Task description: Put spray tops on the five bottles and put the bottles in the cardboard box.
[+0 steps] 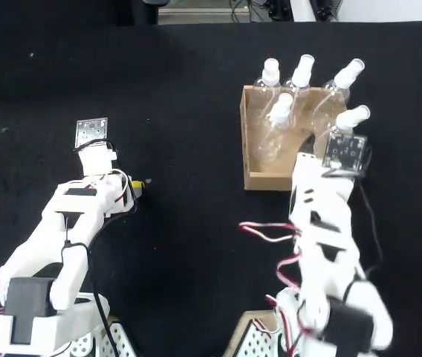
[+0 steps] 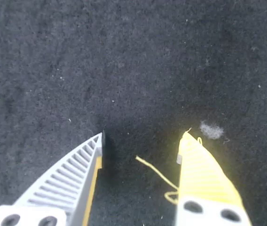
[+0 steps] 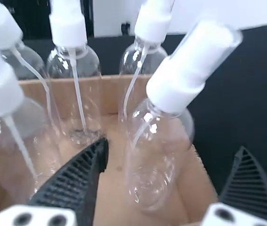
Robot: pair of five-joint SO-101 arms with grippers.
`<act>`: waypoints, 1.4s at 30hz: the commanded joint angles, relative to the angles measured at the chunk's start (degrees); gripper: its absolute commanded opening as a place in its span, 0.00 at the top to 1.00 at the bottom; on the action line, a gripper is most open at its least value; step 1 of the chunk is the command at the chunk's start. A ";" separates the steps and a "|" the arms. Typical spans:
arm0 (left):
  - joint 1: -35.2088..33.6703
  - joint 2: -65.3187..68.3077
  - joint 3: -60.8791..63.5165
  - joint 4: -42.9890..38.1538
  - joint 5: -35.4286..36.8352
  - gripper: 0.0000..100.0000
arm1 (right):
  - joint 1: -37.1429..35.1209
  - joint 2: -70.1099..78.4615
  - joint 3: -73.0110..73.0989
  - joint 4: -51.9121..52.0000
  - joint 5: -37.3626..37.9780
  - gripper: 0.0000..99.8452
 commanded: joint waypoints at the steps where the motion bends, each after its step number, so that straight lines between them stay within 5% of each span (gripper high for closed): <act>1: 1.01 -1.58 -0.48 -1.05 -0.62 0.74 | -0.35 -11.47 3.91 2.64 0.70 0.64; 7: 0.66 -1.76 -0.40 -0.70 -0.62 0.75 | -0.44 -31.69 5.32 31.65 0.53 0.68; 13: 0.57 -2.37 -0.31 -0.44 -0.70 0.95 | -0.88 -53.32 6.11 58.55 0.53 1.00; 18: -0.66 -2.46 -0.92 1.93 -0.70 0.96 | -0.79 -70.37 16.13 64.79 0.79 0.92; 23: -1.71 -9.93 1.80 4.40 -0.18 0.97 | -0.88 -82.51 15.34 83.16 0.79 0.92; 32: -0.48 -30.24 20.00 -10.81 -0.62 0.97 | -0.44 -80.92 15.34 102.86 0.88 0.92; 42: -0.31 -45.01 30.90 -20.84 -0.62 0.97 | -0.53 -80.92 15.34 102.59 0.79 0.92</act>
